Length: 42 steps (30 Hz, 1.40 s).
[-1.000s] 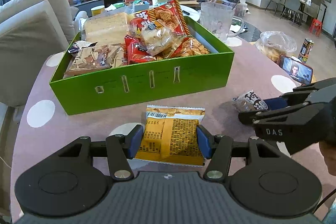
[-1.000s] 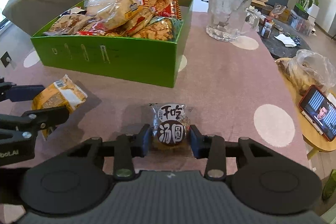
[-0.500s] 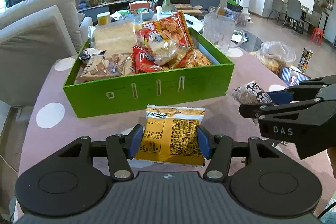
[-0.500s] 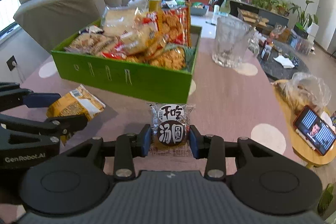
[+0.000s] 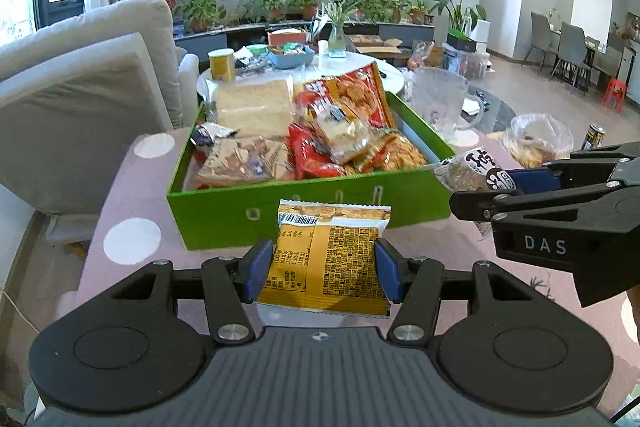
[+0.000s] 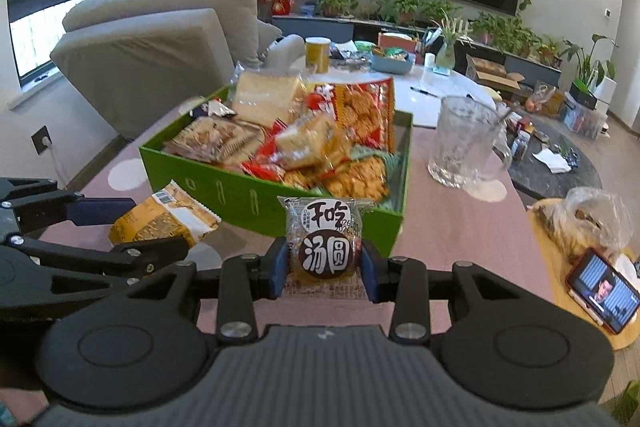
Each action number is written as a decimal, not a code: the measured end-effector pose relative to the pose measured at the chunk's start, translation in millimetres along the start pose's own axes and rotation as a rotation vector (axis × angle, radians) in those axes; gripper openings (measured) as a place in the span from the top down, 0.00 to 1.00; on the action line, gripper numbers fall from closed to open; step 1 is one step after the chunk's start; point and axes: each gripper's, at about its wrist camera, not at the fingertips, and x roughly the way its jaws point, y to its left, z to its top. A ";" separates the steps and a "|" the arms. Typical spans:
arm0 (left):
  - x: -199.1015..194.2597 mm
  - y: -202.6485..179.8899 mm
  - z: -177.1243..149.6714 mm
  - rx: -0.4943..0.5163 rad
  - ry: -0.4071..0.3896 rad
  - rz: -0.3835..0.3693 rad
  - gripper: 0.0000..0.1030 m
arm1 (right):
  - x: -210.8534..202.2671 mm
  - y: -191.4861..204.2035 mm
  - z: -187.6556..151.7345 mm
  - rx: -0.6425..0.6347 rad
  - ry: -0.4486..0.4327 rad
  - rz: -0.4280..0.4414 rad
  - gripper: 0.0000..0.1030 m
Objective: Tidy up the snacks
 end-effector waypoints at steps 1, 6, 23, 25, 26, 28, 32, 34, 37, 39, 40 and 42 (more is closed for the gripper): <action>0.2 1.3 1.5 0.000 -0.004 0.004 0.50 | -0.4 0.7 1.7 0.002 -0.005 0.003 0.23; 0.6 9.5 11.1 -0.008 -0.027 0.025 0.50 | 1.8 3.2 13.1 0.014 -0.030 0.020 0.23; 27.5 42.0 58.9 -0.056 -0.072 0.072 0.50 | 30.9 -28.4 72.5 0.159 -0.096 0.079 0.23; 35.3 43.8 66.4 -0.063 -0.068 0.067 0.50 | 37.6 -30.8 77.9 0.175 -0.093 0.086 0.23; 40.0 43.3 69.3 -0.063 -0.066 0.066 0.50 | 41.7 -32.2 79.7 0.183 -0.085 0.091 0.23; 49.5 40.6 74.6 -0.053 -0.062 0.058 0.50 | 48.2 -34.6 80.1 0.189 -0.075 0.087 0.23; 68.1 34.8 79.9 -0.046 -0.051 0.039 0.50 | 60.6 -41.3 71.6 0.210 -0.045 0.075 0.23; 77.3 31.1 79.3 -0.043 -0.039 0.034 0.50 | 66.5 -46.4 68.1 0.232 -0.032 0.071 0.23; 88.9 28.5 77.6 -0.041 -0.019 0.025 0.50 | 74.3 -52.8 64.4 0.260 -0.014 0.069 0.23; 95.9 27.5 76.3 -0.040 -0.007 0.023 0.50 | 77.8 -55.6 62.4 0.274 -0.006 0.069 0.23; 98.3 27.2 76.0 -0.041 -0.002 0.023 0.50 | 78.7 -56.1 62.2 0.278 -0.003 0.069 0.23; 102.4 26.6 75.6 -0.042 0.007 0.024 0.50 | 81.7 -57.5 61.6 0.284 0.002 0.069 0.23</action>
